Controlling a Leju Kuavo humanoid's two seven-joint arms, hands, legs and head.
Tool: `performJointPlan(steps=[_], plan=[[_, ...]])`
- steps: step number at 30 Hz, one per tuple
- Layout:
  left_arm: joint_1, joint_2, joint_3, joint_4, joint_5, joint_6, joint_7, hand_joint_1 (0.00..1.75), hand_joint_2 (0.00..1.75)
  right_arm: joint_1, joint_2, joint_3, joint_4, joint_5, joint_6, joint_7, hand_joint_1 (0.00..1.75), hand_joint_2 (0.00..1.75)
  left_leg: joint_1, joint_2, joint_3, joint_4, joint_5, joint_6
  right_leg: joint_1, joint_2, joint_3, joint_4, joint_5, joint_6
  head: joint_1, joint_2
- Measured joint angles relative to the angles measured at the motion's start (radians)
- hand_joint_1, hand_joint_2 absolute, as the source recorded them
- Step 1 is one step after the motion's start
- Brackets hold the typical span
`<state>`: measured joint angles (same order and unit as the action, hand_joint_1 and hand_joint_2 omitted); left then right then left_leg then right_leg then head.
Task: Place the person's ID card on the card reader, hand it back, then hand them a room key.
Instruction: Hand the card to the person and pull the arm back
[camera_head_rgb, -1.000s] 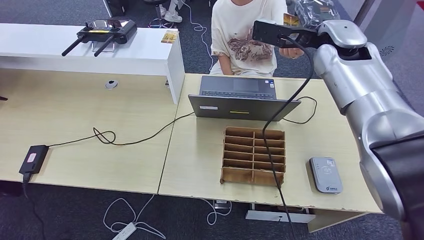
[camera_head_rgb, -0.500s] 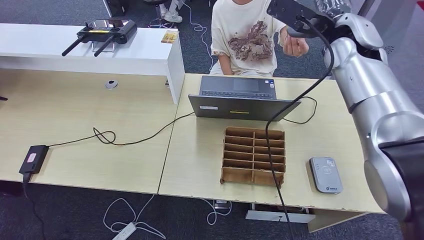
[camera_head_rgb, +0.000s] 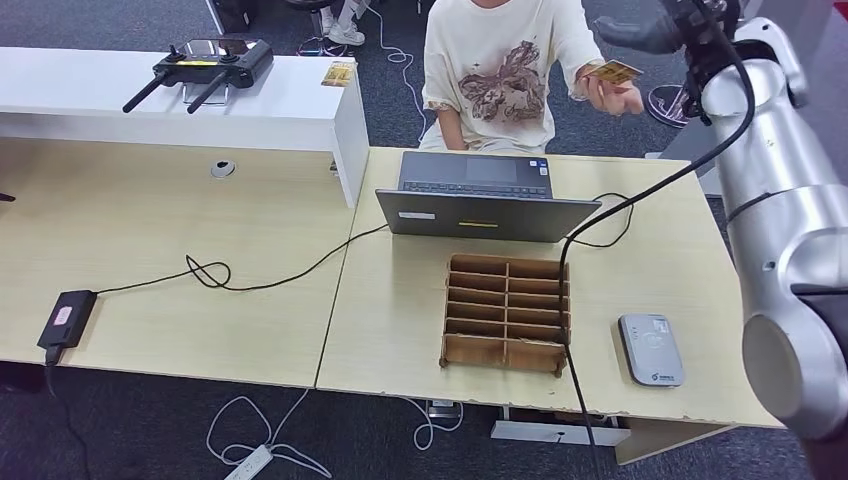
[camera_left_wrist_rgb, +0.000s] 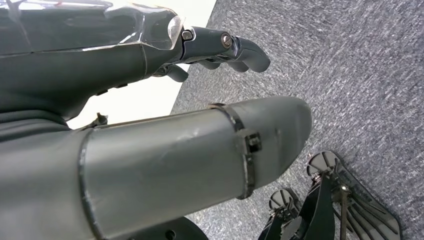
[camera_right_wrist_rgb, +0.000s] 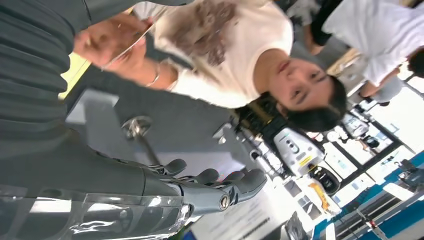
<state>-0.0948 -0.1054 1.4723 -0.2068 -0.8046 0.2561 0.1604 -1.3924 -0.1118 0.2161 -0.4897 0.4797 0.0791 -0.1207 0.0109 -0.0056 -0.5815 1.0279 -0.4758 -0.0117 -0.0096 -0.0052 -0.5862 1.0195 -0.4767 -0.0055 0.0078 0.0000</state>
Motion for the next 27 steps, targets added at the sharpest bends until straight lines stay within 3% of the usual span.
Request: performJointPlan(steps=[3,6,10,13,19,27], plan=[[0.0,-0.004,0.001,0.0,0.005,-0.001,0.0,0.0,0.0,0.048,-0.04,-0.032,-0.079,-0.153,0.057,0.014,0.0,1.75,0.0,-0.003,0.0,0.0,0.0,0.0,0.0,-0.003,0.001,-0.001,0.0,0.0,0.0,0.0],[0.002,-0.008,0.002,0.0,0.008,-0.005,0.0,0.0,0.0,0.162,-0.119,-0.04,-0.235,-0.373,0.082,0.035,0.0,1.75,0.0,-0.006,0.0,0.0,0.0,0.0,0.0,-0.006,0.004,-0.003,0.0,0.001,0.0,0.0],[0.005,-0.014,0.011,0.0,0.019,-0.007,-0.003,0.0,0.0,0.388,-0.246,-0.051,-0.491,-0.64,0.056,0.009,0.0,1.75,0.0,-0.008,0.0,0.0,-0.002,0.002,0.0,-0.007,0.006,-0.006,-0.001,0.001,0.0,0.0],[0.006,-0.018,0.016,0.0,0.023,-0.009,-0.006,0.0,0.0,0.599,-0.328,-0.082,-0.691,-0.745,0.011,-0.033,0.0,1.75,0.0,-0.008,0.0,0.0,-0.003,0.004,0.0,-0.007,0.007,-0.007,-0.001,0.002,0.0,0.0],[0.006,-0.023,0.018,0.0,0.021,-0.018,-0.006,0.0,0.0,1.017,-0.39,-0.184,-1.039,-0.772,-0.046,-0.149,0.0,1.75,0.0,-0.008,0.0,0.0,-0.006,0.006,0.001,-0.007,0.006,-0.007,-0.004,0.004,0.0,0.0],[0.005,-0.028,0.018,0.0,0.014,-0.03,0.0,0.0,0.0,1.404,-0.351,-0.235,-1.35,-0.626,-0.111,-0.27,0.0,1.75,0.001,-0.007,0.0,-0.002,-0.006,0.005,0.001,-0.007,0.006,-0.007,-0.006,0.003,0.0,0.0]])
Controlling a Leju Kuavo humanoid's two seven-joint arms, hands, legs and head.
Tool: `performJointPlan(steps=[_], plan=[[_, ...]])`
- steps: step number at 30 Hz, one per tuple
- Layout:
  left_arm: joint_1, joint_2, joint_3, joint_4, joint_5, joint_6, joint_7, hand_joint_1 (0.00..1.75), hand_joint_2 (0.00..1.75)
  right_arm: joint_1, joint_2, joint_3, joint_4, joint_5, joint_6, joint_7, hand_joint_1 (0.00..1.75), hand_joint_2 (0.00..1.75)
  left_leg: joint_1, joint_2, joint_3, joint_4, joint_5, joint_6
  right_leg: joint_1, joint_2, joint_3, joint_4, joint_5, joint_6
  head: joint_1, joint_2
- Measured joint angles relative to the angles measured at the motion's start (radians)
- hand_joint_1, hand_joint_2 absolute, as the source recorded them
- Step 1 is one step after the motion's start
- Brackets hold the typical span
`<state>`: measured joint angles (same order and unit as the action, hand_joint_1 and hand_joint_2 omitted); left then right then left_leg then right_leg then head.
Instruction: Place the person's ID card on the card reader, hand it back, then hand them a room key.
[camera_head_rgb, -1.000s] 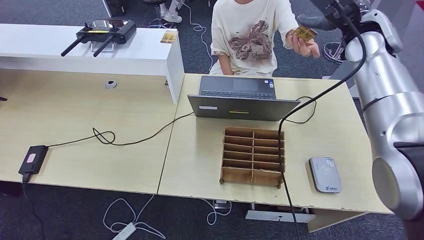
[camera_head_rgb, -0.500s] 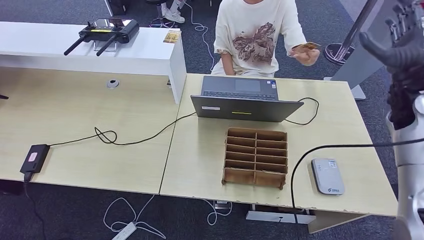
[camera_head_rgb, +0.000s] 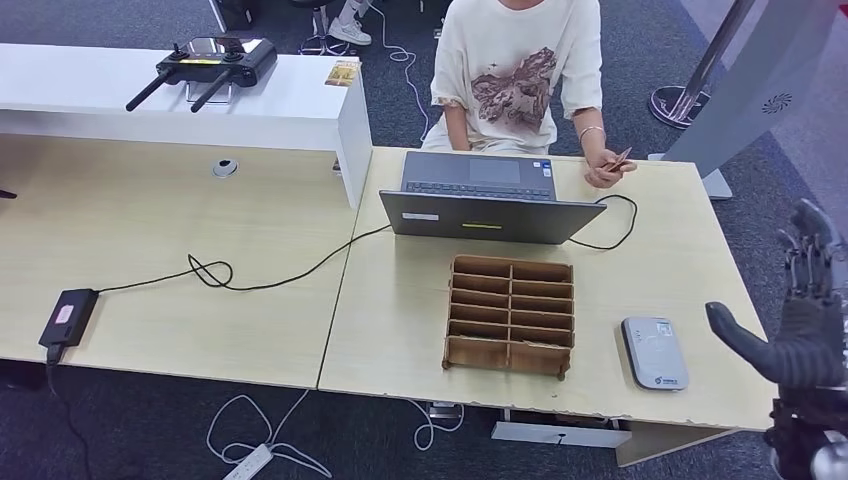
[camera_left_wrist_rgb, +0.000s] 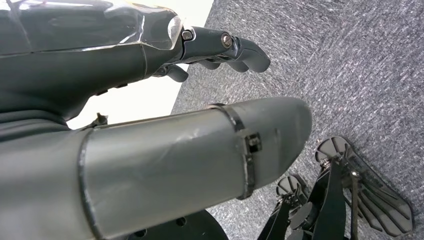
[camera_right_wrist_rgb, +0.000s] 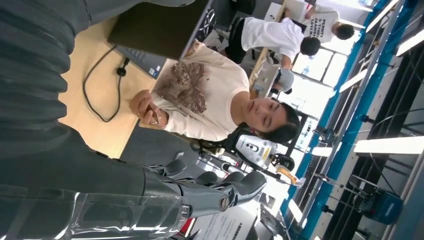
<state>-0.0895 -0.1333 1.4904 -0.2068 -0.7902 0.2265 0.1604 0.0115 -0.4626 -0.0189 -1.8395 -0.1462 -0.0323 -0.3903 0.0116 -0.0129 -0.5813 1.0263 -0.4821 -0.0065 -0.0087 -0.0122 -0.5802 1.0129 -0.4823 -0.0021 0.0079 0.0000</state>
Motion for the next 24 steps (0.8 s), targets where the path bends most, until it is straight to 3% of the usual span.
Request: performJointPlan(steps=[5,10,18,24], plan=[[0.0,-0.007,0.0,0.0,0.0,-0.002,0.0,0.0,0.0,0.154,0.083,0.009,-0.075,0.189,-0.136,-0.008,0.0,1.75,0.0,0.002,0.0,0.0,0.0,0.0,0.0,0.001,0.0,0.0,0.0,0.0,0.0,0.0],[0.0,-0.014,0.0,0.0,0.002,0.001,0.004,0.0,0.0,0.23,0.203,0.049,-0.106,0.462,-0.279,0.07,0.0,1.75,0.0,0.002,0.001,0.0,0.0,0.0,0.0,0.002,0.0,0.0,0.0,0.0,0.0,0.0],[-0.002,-0.029,0.0,0.0,0.01,0.012,0.01,0.0,0.0,0.291,0.342,0.107,-0.116,0.922,-0.373,0.198,0.0,1.75,0.0,0.003,0.001,0.0,0.0,0.0,0.0,0.003,0.0,0.0,0.0,0.0,0.0,0.0],[-0.003,-0.033,0.0,0.0,0.011,0.012,0.016,0.0,0.0,0.289,0.404,0.138,-0.103,1.242,-0.403,0.307,0.0,1.75,0.0,0.004,0.001,0.0,0.0,0.0,0.0,0.003,0.0,0.0,0.0,0.0,0.0,0.0]])
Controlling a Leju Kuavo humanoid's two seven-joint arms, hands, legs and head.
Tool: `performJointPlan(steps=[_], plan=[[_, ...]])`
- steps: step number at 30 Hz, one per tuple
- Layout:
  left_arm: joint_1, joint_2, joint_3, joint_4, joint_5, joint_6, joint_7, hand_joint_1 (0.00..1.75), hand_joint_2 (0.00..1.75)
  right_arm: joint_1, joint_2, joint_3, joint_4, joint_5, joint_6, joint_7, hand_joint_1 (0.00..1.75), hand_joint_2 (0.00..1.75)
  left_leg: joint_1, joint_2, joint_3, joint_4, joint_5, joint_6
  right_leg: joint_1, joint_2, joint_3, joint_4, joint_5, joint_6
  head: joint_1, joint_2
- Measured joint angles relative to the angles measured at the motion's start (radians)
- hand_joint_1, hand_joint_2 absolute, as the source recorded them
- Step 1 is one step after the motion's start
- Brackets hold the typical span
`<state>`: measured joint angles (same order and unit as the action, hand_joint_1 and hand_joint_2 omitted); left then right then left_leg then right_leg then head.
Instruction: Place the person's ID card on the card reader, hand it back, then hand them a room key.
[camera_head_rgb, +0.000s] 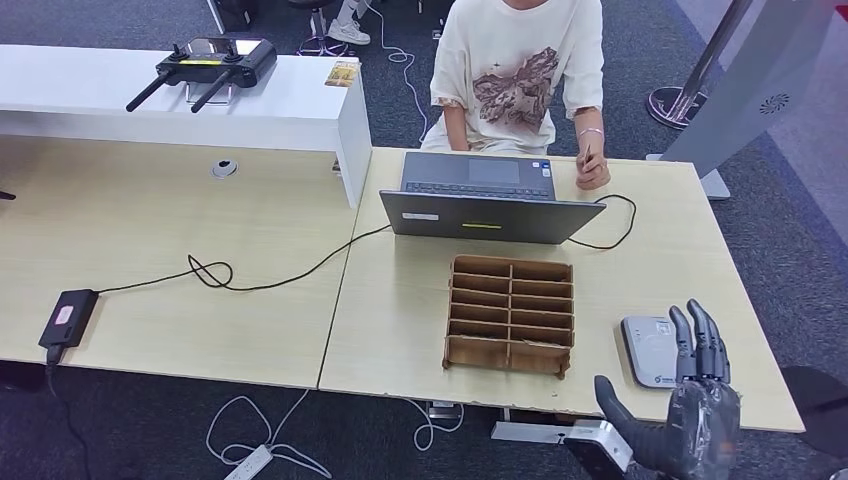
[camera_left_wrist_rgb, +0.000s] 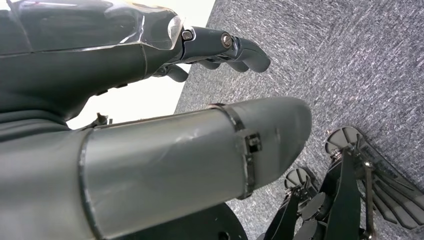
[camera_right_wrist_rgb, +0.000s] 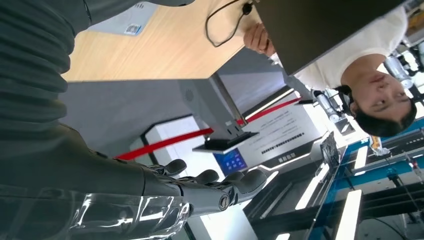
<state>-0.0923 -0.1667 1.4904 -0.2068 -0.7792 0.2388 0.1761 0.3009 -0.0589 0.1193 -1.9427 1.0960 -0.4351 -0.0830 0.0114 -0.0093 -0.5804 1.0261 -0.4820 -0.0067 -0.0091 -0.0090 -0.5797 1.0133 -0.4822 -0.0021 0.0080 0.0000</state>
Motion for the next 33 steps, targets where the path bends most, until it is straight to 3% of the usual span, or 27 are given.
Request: performJointPlan(steps=[7,11,26,33], plan=[[0.0,-0.003,0.0,0.0,0.004,0.0,0.0,0.0,0.0,-0.021,0.032,0.042,0.03,0.322,0.018,0.146,0.0,1.75,0.0,0.0,0.0,0.0,0.0,0.0,0.0,0.0,0.0,0.0,0.0,0.0,0.0,0.0],[0.0,-0.005,0.0,0.0,0.004,-0.005,0.0,0.0,0.0,-0.04,0.039,0.069,0.049,0.416,0.057,0.208,0.0,1.75,0.0,0.0,0.0,0.0,0.0,0.0,0.0,0.0,0.0,0.0,0.0,0.0,0.0,0.0],[0.0,-0.004,0.0,0.0,0.002,-0.008,0.001,0.0,0.0,-0.117,0.039,0.143,0.126,0.443,0.158,0.333,0.0,1.75,0.0,0.0,0.0,0.0,0.0,0.0,0.0,0.0,0.0,0.0,0.0,0.0,0.0,0.0],[0.0,-0.004,-0.001,0.0,0.001,-0.01,0.001,0.0,0.0,-0.143,0.008,0.168,0.159,0.443,0.169,0.385,0.0,1.75,0.0,0.0,0.0,0.0,0.0,0.0,0.0,0.0,0.0,0.0,0.0,0.0,0.0,0.0]])
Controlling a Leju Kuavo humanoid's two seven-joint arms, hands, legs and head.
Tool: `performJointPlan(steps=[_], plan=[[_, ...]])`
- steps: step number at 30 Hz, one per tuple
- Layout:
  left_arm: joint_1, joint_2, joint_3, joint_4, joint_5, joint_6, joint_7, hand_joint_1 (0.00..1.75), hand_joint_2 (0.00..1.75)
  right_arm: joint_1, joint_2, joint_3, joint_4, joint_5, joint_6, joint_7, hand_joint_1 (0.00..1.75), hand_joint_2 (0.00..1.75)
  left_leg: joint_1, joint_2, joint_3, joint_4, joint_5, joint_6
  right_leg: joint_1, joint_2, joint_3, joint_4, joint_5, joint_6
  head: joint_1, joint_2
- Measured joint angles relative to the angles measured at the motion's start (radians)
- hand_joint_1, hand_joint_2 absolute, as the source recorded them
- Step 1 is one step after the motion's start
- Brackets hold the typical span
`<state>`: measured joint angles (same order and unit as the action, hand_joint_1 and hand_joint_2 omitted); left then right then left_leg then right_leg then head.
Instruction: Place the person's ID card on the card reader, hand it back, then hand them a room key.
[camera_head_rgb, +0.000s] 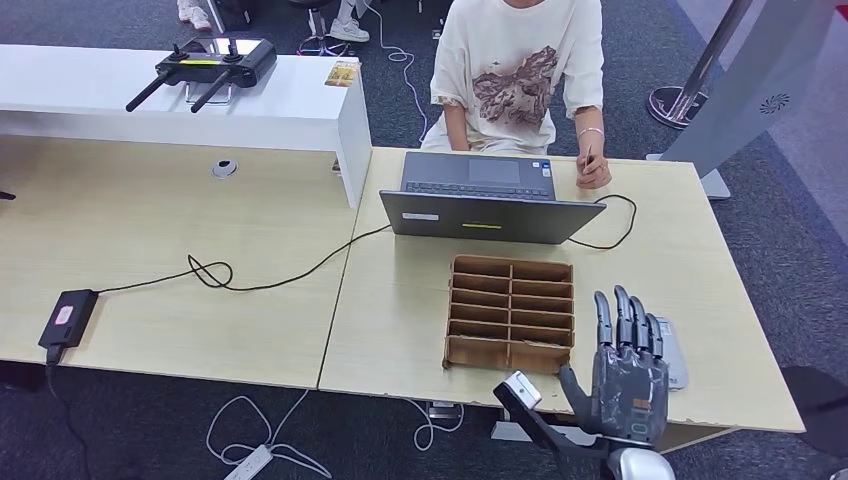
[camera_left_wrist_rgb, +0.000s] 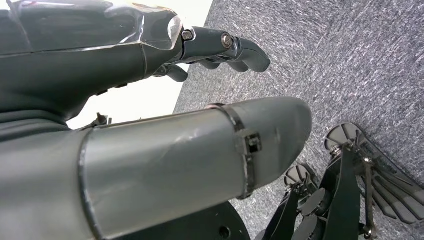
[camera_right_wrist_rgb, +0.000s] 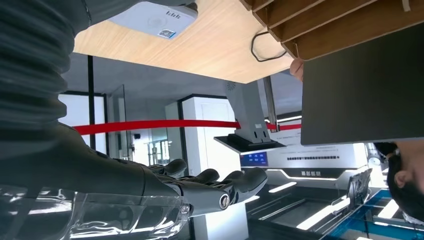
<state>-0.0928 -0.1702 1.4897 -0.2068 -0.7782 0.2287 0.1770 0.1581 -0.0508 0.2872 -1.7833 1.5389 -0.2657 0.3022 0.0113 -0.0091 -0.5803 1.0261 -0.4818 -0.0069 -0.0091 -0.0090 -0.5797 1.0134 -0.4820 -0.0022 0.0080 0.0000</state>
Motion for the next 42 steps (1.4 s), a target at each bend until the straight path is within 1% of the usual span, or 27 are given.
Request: performJointPlan(steps=[4,16,22,36,37,39,40,42], plan=[[0.0,0.0,0.0,0.0,0.001,-0.005,0.0,0.0,0.0,-0.014,-0.011,0.013,0.022,0.0,0.011,0.011,0.0,1.75,0.0,0.0,0.0,0.0,0.0,0.0,0.0,0.0,0.0,0.0,0.0,0.0,0.0,0.0],[0.0,0.003,0.0,0.0,0.0,-0.007,0.002,0.0,0.0,-0.036,-0.016,0.024,0.063,0.0,0.021,0.025,0.0,1.75,0.0,0.0,0.0,0.0,0.0,0.0,0.0,0.0,0.0,0.0,0.0,0.0,0.0,0.0],[0.0,0.003,0.0,0.0,0.001,-0.006,0.002,0.0,0.0,-0.038,-0.016,0.029,0.068,0.0,0.03,0.016,0.0,1.75,0.0,0.0,0.0,0.0,0.0,0.0,0.0,0.0,0.0,0.0,0.0,0.0,0.0,0.0],[0.001,0.003,0.0,0.0,-0.003,-0.008,0.002,0.0,0.0,-0.043,-0.016,0.028,0.09,0.0,0.055,0.004,0.06,1.75,0.0,0.0,0.0,0.0,0.0,0.0,0.0,0.0,0.0,0.0,0.0,0.0,0.0,0.0],[0.001,0.003,-0.001,0.0,-0.003,-0.008,0.002,0.0,0.0,-0.043,-0.016,0.028,0.093,0.0,0.055,0.002,0.18,1.75,0.0,0.0,0.0,0.0,0.0,0.0,0.0,0.0,0.0,0.0,0.0,0.0,0.0,0.0],[0.001,0.004,-0.001,0.0,-0.003,-0.009,0.002,0.0,0.0,-0.046,-0.016,0.026,0.1,0.0,0.059,-0.007,0.47,1.75,0.0,0.0,0.0,0.0,0.0,0.0,0.0,0.0,0.0,0.0,0.0,0.0,0.0,0.0],[0.001,0.004,-0.001,0.0,-0.003,-0.01,0.002,0.0,0.0,-0.047,-0.016,0.024,0.104,0.0,0.061,-0.012,0.56,1.75,0.0,0.0,0.0,0.0,0.0,0.0,0.0,0.0,0.0,0.0,0.0,0.0,0.0,0.0],[0.001,0.004,-0.001,0.0,-0.004,-0.012,0.002,0.0,0.0,-0.049,-0.014,0.018,0.112,0.0,0.066,-0.02,0.41,1.75,0.0,0.0,0.0,0.0,0.0,0.0,0.0,0.0,0.0,0.0,0.0,0.0,0.0,0.0]])
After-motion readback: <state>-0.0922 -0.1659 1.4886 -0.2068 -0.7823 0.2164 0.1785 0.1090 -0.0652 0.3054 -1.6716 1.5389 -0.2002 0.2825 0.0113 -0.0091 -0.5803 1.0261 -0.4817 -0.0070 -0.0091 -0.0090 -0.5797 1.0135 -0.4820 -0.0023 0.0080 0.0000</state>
